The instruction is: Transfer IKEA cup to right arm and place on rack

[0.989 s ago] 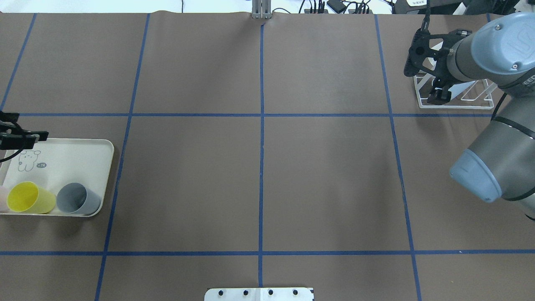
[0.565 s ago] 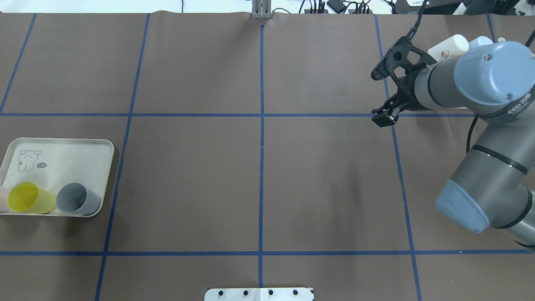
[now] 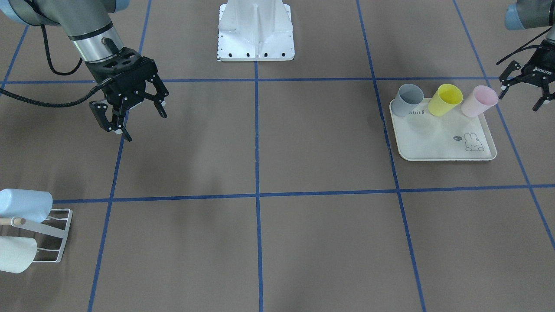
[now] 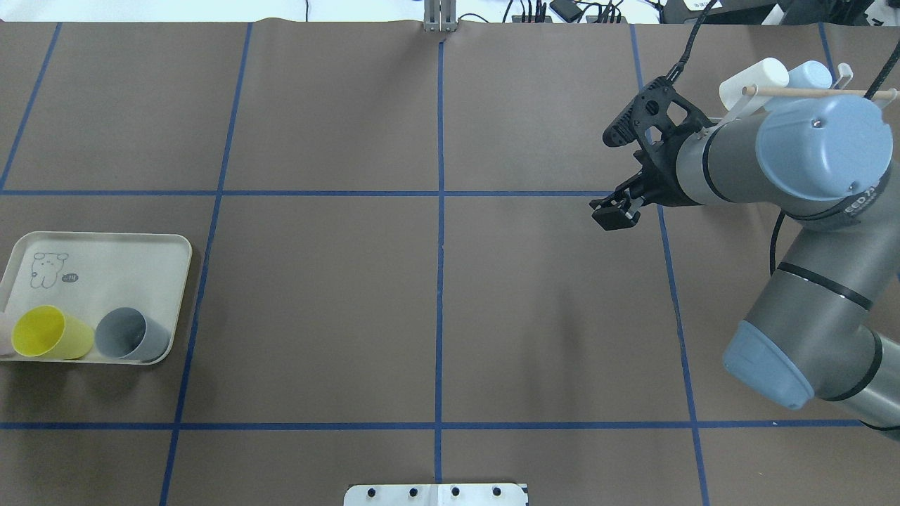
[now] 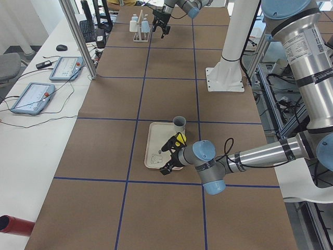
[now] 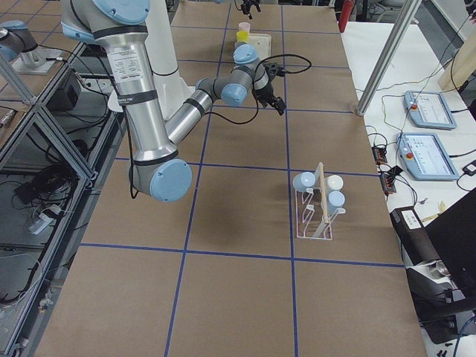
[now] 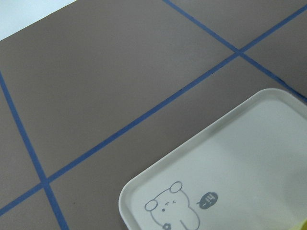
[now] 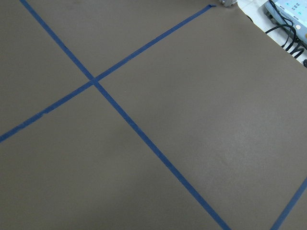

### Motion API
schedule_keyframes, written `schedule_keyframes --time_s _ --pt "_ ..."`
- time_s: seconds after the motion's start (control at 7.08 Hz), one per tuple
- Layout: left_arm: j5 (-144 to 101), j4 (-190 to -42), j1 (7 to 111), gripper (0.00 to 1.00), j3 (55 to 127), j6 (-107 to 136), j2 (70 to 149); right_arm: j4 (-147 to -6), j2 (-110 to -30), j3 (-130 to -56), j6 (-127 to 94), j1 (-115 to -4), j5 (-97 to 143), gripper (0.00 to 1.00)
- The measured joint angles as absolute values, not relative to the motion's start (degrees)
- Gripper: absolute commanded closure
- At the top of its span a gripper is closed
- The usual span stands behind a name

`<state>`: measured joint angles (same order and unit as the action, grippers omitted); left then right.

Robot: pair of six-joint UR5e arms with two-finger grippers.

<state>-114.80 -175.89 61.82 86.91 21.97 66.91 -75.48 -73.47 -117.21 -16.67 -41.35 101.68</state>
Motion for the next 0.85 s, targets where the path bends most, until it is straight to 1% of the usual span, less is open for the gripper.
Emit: schedule_keyframes --time_s 0.71,0.85 --pt "-117.1 -176.0 60.5 0.02 85.9 22.6 67.0 -75.5 -73.6 -116.7 -16.5 -41.3 101.6 0.01" --pt "-117.4 -176.0 59.5 0.04 85.8 22.6 67.0 -75.5 -73.6 -116.7 -16.5 -41.3 101.5 0.01"
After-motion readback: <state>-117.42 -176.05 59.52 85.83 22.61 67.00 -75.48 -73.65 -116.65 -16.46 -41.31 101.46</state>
